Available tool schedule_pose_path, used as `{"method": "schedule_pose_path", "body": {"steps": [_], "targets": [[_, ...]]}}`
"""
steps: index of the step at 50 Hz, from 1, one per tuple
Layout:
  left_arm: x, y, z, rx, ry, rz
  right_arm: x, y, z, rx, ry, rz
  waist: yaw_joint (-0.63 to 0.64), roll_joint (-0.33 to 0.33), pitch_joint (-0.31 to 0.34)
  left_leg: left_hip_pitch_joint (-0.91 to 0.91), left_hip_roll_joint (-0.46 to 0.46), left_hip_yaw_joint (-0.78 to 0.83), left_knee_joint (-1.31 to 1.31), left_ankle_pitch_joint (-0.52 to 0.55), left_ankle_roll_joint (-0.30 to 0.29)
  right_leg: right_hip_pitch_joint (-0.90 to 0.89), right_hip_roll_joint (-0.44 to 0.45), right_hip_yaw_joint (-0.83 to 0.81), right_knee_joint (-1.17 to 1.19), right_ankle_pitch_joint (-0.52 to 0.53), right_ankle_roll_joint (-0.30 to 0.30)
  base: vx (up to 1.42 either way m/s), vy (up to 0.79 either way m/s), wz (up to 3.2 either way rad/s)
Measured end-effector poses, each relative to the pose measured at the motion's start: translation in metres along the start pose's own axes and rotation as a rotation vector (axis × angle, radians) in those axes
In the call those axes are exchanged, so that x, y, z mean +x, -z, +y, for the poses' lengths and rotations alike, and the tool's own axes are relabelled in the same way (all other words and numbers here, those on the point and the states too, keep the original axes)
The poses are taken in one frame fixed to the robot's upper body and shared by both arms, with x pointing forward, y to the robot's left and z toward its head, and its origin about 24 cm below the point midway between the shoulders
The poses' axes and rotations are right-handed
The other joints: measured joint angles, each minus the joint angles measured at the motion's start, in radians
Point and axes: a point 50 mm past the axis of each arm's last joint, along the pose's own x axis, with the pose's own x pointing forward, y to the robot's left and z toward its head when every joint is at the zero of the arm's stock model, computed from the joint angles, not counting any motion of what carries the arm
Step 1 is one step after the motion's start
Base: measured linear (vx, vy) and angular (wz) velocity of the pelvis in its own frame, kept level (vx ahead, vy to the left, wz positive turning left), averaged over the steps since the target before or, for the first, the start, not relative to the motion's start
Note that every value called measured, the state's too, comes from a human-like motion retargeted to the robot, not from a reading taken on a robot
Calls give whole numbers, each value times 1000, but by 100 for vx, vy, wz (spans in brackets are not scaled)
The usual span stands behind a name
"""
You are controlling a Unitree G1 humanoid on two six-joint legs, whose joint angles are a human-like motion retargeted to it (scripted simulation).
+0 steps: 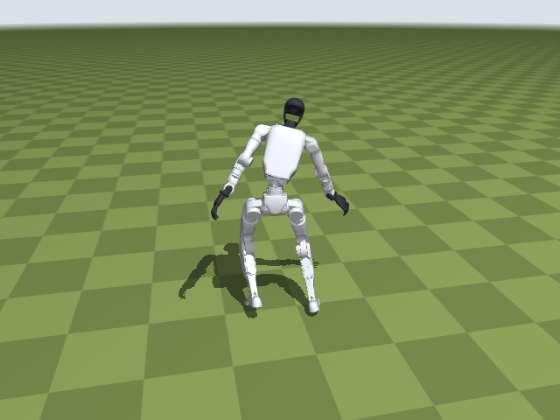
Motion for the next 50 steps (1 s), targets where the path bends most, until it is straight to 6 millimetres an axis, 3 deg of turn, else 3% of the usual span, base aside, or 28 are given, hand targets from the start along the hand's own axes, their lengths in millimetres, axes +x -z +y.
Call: {"method": "schedule_pose_path", "body": {"steps": [2, 3, 5, 6, 8, 11, 13, 15, 17, 20, 23, 25, 27, 29, 30, 31, 33, 36, 38, 39, 40, 42, 45, 48, 50], "targets": [[2, -31, 13, 27, -59, -68, 14, 42, -39, 125, 238, 302, 47, -41, 0, -32, -16, -7, -134, 28, -11, 77, -38, -20, -35, 37, 13, 73, 17, 71], [1, -53, 20, 38, -84, -114, 17, 64, -50, 197, 248, 401, 76, -68, 0, -40, -26, -8, -226, 41, -14, 110, -59, -31, -45, 59, 24, 76, 15, 86], [-4, -104, 36, 69, -124, -226, 22, 107, -60, 312, 90, 449, 138, -127, 0, -25, -47, -7, -478, 89, -14, 173, -102, -58, -51, 110, 53, 81, 13, 91], [-10, -131, 45, 100, -152, -292, 22, 127, -64, 298, -18, 400, 171, -151, 0, 0, -53, -24, -612, 162, -24, 204, -111, -77, -40, 133, 58, 86, 10, 85], [-27, -183, 64, 165, -229, -424, 13, 165, -72, 172, -187, 314, 235, -200, 0, 28, -69, -85, -731, 274, -31, 255, -129, -117, 7, 172, 52, 90, 7, 83], [-69, -258, 89, 240, -375, -618, -12, 213, -76, -116, -323, 278, 310, -298, 0, 22, -101, -153, -573, 167, -10, 266, -160, -154, 166, 211, 22, 88, 1, 94], [-107, -307, 100, 259, -479, -738, -34, 240, -70, -245, -405, 320, 353, -361, 0, 17, -105, -189, -491, 86, -1, 233, -130, -153, 286, 185, 20, 79, -11, 108], [-151, -350, 100, 234, -575, -861, -53, 257, -57, -319, -497, 359, 372, -412, 0, 14, -109, -235, -460, 45, 16, 187, -99, -184, 374, 112, 22, 71, -17, 129], [-191, -383, 81, 165, -606, -992, -63, 255, -40, -376, -574, 327, 369, -433, 0, 25, -112, -282, -469, 25, 21, 145, -124, -275, 417, 62, -8, 67, -17, 131], [-233, -411, 28, 66, -455, -1177, -64, 223, -13, -494, -662, 112, 347, -409, 0, 77, -101, -329, -513, 5, -5, 75, -162, -359, 415, 10, -15, 68, -15, 91], [-244, -409, -30, 89, -164, -1302, -65, 156, 15, -548, -741, -229, 314, -338, 0, 194, -67, -326, -595, -8, -40, -13, -164, -333, 323, -31, 11, 72, -13, 6], [-242, -400, -56, 154, 1, -1360, -78, 107, 34, -498, -826, -431, 286, -281, 0, 281, -36, -300, -634, -18, -60, -66, -154, -311, 212, -37, 39, 75, -12, -56], [-234, -385, -71, 181, 152, -1377, -104, 62, 55, -419, -949, -596, 243, -229, 0, 325, -19, -271, -581, -26, -65, -109, -114, -265, 26, 22, 83, 77, -13, -79], [-215, -368, -78, 98, 333, -1314, -139, 22, 75, -393, -1095, -755, 192, -170, 0, 357, -6, -246, -500, -10, -61, -110, -44, -199, -209, 169, 119, 80, -12, -100], [-202, -357, -80, 27, 423, -1257, -160, 5, 83, -399, -1173, -836, 161, -139, -1, 362, 0, -237, -434, -3, -62, -106, -17, -164, -277, 234, 122, 86, -9, -108], [-183, -344, -81, -57, 489, -1164, -182, -11, 91, -431, -1264, -923, 129, -99, 0, 356, 15, -231, -352, 17, -65, -111, 3, -137, -224, 199, 93, 89, -6, -115], [-138, -311, -75, -218, 531, -968, -232, -38, 106, -523, -1442, -1097, 55, -26, 0, 325, 40, -220, -178, 77, -70, -124, 38, -92, -103, 105, 58, 91, -1, -129], [-67, -239, -45, -279, 314, -697, -308, -62, 133, -672, -1645, -1273, -55, 31, 0, 236, 33, -174, 53, 135, -54, -167, 79, -22, 12, 8, 18, 88, 10, -177], [-32, -177, -26, -147, 133, -520, -334, -72, 148, -744, -1642, -1316, -90, 42, 0, 187, -4, -130, 140, 95, -56, -189, 104, 37, 48, -27, -8, 82, 22, -222], [-21, -148, -20, -69, 68, -437, -333, -78, 153, -744, -1582, -1318, -94, 44, 0, 166, -19, -106, 160, 78, -58, -188, 110, 67, 55, -36, -5, 81, 29, -199], [-13, -120, -16, 9, 15, -356, -328, -85, 157, -731, -1505, -1311, -94, 45, 0, 145, -30, -81, 172, 65, -59, -181, 113, 96, 58, -42, 4, 80, 32, -155], [-5, -80, -14, 66, -35, -243, -285, -101, 158, -636, -1262, -1241, -77, 43, 0, 102, -18, -35, 163, 47, -47, -143, 96, 132, 50, -43, 17, 78, 35, -96], [-1, -53, -8, 1, -52, -147, -181, -108, 134, -486, -797, -1014, -31, 17, 0, 40, 0, -14, 75, 12, -32, -53, 35, 145, 24, -20, 19, 76, 35, -9], [1, -63, 7, -65, -82, -113, -60, -67, 66, -364, -407, -572, 33, -48, 0, 7, -17, -38, -135, 4, -31, 62, -49, 137, 13, 25, 29, 77, 32, 71], [-1, -87, 22, -53, -132, -126, 2, -9, 2, -251, -210, -208, 86, -109, 0, 14, -44, -55, -367, 16, -26, 122, -109, 133, 42, 76, 40, 80, 28, 106]]}}
